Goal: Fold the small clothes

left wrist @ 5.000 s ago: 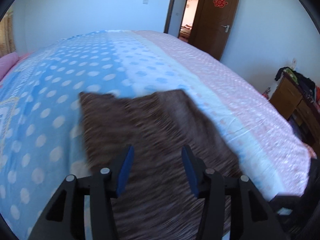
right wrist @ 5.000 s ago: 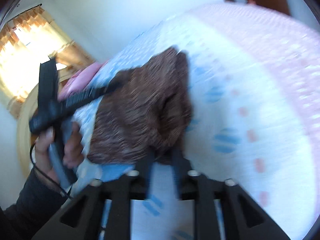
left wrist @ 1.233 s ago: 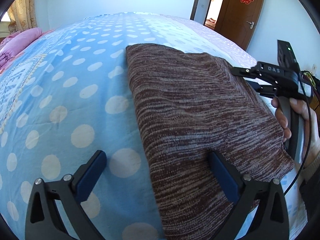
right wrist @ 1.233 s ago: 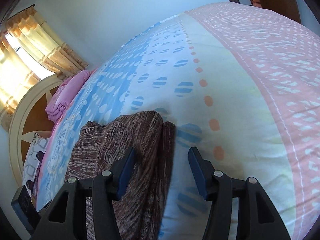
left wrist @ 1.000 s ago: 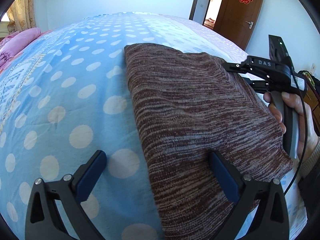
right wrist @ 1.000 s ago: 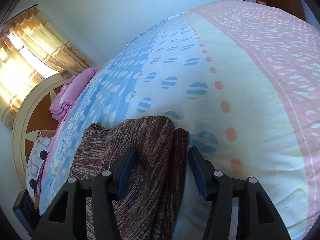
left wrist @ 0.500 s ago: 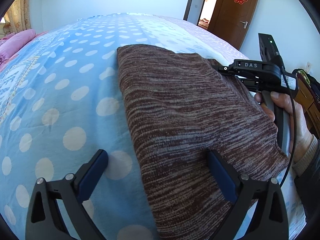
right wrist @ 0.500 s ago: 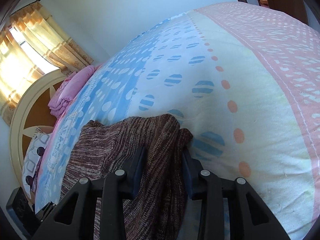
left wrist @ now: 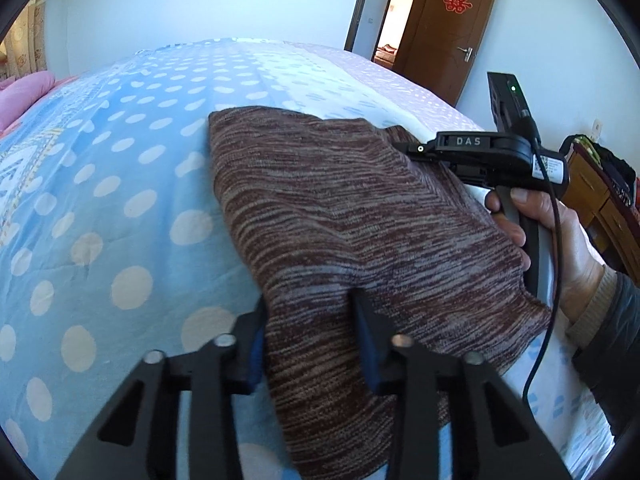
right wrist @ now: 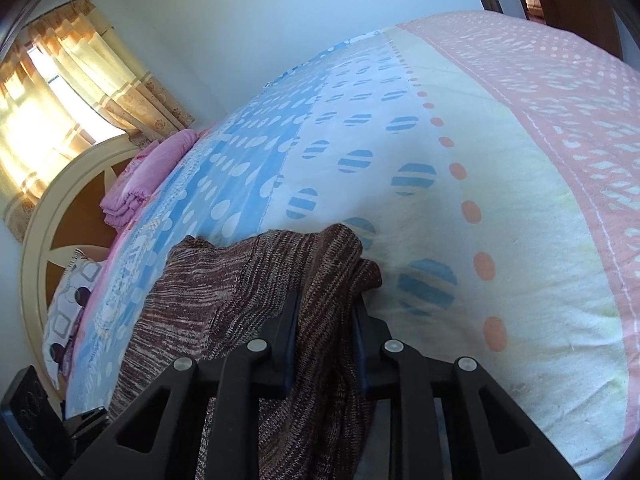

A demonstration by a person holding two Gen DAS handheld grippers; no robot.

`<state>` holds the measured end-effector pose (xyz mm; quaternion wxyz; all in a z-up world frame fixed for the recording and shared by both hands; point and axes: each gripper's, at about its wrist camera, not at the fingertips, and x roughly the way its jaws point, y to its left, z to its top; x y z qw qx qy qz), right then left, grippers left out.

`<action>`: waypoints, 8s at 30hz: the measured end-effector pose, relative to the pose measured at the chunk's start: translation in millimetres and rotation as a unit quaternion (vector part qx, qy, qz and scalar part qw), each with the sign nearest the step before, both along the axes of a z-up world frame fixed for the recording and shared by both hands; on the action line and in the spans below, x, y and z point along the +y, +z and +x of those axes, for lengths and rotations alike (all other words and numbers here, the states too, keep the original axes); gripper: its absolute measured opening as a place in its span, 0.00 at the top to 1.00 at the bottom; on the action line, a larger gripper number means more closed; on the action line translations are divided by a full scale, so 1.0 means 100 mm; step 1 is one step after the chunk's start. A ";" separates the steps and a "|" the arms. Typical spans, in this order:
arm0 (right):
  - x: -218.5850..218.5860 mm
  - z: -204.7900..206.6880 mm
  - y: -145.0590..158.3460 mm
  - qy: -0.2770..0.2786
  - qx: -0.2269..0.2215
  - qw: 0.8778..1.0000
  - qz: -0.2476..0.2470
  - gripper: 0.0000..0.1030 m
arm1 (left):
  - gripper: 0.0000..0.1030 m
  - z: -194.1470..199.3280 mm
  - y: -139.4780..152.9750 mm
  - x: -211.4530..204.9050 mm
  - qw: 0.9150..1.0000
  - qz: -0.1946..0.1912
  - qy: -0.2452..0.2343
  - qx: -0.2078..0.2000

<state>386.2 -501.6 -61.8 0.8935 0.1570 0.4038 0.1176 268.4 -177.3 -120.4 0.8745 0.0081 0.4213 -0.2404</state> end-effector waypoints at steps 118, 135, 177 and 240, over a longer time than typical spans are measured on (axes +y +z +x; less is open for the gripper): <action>4.42 -0.85 0.12 0.248 -0.002 0.969 0.009 0.82 | 0.82 -1.53 0.11 2.99 0.973 0.055 0.219 -0.040; 4.29 -0.59 -0.34 0.200 0.068 0.977 -0.025 0.81 | 0.74 -1.53 -0.04 3.00 0.970 0.073 0.226 -0.049; 3.75 -2.48 0.22 0.241 -0.054 0.962 -0.115 0.75 | 0.08 -1.42 0.07 3.17 0.928 0.151 0.326 -0.102; 3.76 -3.46 0.68 0.184 -0.189 0.956 -0.130 0.37 | 0.01 -2.21 0.80 2.91 0.937 0.102 0.297 -0.153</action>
